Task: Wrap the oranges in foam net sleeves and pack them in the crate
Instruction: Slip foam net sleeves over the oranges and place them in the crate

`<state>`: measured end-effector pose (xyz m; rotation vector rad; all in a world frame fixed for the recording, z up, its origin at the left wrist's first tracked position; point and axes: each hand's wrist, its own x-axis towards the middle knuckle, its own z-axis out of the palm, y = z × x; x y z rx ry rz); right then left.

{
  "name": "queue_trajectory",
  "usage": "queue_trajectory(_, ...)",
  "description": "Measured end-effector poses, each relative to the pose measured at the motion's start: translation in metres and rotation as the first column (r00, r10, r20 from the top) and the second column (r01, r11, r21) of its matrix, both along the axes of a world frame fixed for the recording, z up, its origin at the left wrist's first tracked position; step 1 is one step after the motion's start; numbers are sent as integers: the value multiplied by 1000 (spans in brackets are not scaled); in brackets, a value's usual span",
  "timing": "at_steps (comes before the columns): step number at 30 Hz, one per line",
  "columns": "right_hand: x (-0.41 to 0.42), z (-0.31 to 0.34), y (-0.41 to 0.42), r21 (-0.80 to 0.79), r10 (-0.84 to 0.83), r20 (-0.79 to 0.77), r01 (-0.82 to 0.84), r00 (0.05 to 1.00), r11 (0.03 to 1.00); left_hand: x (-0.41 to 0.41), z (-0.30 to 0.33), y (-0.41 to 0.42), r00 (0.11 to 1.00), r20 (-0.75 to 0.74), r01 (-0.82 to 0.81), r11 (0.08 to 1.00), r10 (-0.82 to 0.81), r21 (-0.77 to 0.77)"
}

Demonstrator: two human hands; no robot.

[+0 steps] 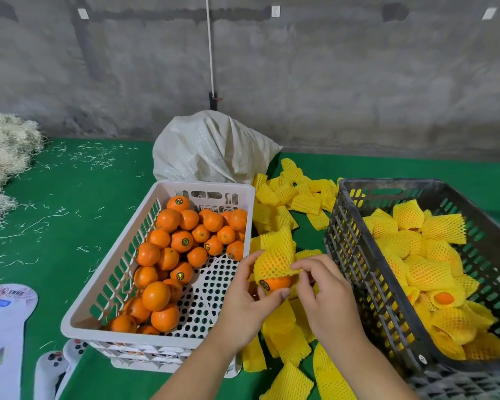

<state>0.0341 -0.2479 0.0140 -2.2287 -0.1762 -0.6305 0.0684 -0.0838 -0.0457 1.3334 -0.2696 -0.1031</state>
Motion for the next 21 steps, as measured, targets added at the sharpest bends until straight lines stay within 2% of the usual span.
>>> queue_trajectory(3,-9,0,13,-61,63,93,-57,994,996,-3,4,-1,995,20,-102,995,102,-2)
queue_trajectory(6,-12,-3,17,-81,94,137,-84,986,993,-5,8,1,992,3,-128,992,128,20)
queue_trajectory(10,-7,-5,4,18,122,-43,-122,992,992,-7,9,4,995,-41,-89,996,91,27)
queue_trajectory(12,-5,-6,-1,3,166,-71,-166,984,986,-7,8,6,996,-59,-65,998,65,0)
queue_trajectory(14,-2,-9,-4,-61,139,8,-138,990,989,-5,6,8,997,-61,-36,999,36,-9)
queue_trajectory(18,1,-15,-4,-126,-17,177,40,984,991,-2,6,8,999,-39,-22,1000,23,10)
queue_trajectory(21,-9,-19,10,-141,22,208,8,978,990,0,6,7,995,-52,-88,996,87,-14)
